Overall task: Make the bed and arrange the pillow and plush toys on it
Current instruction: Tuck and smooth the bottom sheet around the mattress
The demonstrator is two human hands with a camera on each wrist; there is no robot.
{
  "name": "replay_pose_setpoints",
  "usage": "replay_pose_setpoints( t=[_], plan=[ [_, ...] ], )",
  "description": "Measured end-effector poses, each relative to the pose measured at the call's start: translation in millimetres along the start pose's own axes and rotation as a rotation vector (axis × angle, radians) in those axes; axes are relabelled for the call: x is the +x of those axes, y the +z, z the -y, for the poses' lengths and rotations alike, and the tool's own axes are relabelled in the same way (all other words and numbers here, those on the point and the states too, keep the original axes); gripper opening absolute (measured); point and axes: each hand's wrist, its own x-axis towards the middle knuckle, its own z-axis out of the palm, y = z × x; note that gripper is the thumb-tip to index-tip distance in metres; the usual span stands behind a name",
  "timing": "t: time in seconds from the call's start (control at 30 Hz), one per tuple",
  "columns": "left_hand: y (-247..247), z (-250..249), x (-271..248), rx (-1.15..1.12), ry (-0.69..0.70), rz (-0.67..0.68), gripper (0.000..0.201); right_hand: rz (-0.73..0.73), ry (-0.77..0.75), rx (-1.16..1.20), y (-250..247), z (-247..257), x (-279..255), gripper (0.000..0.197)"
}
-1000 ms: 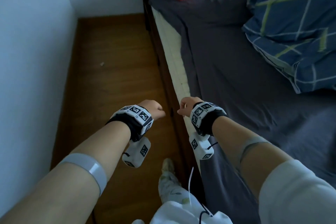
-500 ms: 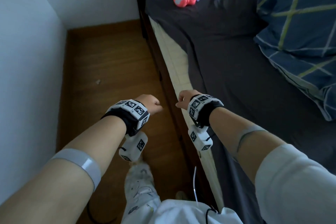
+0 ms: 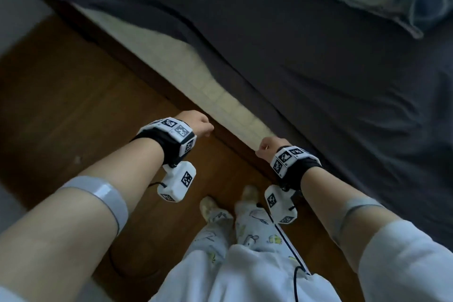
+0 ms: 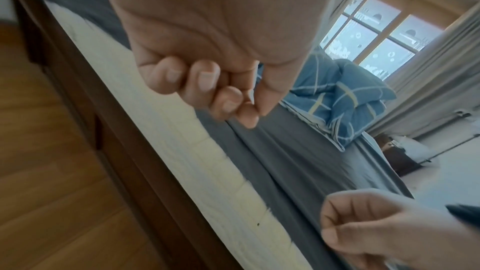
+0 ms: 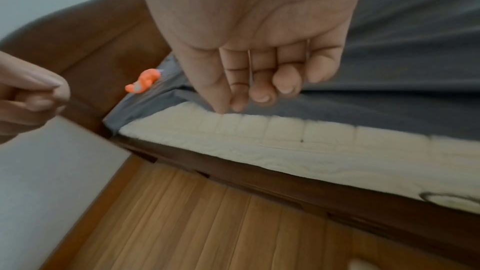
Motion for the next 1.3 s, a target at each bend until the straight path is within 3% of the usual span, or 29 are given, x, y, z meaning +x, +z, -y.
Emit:
replay_pose_setpoints(
  t=[0.13, 0.27, 0.37, 0.6, 0.77, 0.97, 1.1, 1.2, 1.3],
  plan=[
    [29.8, -37.3, 59.7, 0.034, 0.049, 0.087, 0.021, -0.016, 0.148, 0.231, 13.6, -42.2, 30.2, 0.018],
    [75.8, -65.5, 118.1, 0.152, 0.135, 0.133, 0.031, -0.118, 0.300, 0.487, 24.7, -81.5, 64.2, 0.024],
    [103.6, -70.7, 161.7, 0.217, 0.154, 0.095, 0.049, -0.188, 0.369, 0.586, 33.7, -104.7, 88.1, 0.034],
    [121.6, -64.8, 228.3, 0.473, 0.235, -0.094, 0.057, -0.409, 0.497, 0.546, 68.8, -125.5, 126.6, 0.038],
    [111.9, -65.0, 251.2, 0.567, 0.336, -0.134, 0.039, -0.508, 0.559, 0.498, 69.3, -121.2, 141.4, 0.021],
    [92.6, -80.4, 252.5, 0.539, 0.347, -0.071, 0.016, -0.440, 0.549, 0.456, 58.9, -117.7, 132.1, 0.020],
    [84.7, -63.9, 238.2, 0.350, 0.272, 0.152, 0.008, -0.238, 0.465, 0.358, 64.3, -113.6, 107.5, 0.018],
    [94.3, -39.5, 230.2, 0.380, 0.174, 0.317, 0.011, -0.034, 0.428, 0.444, 84.4, -107.4, 88.7, 0.019],
    [112.0, -22.3, 219.9, 0.341, 0.109, 0.362, 0.015, -0.003, 0.415, 0.437, 104.9, -106.9, 83.9, 0.018]
  ],
)
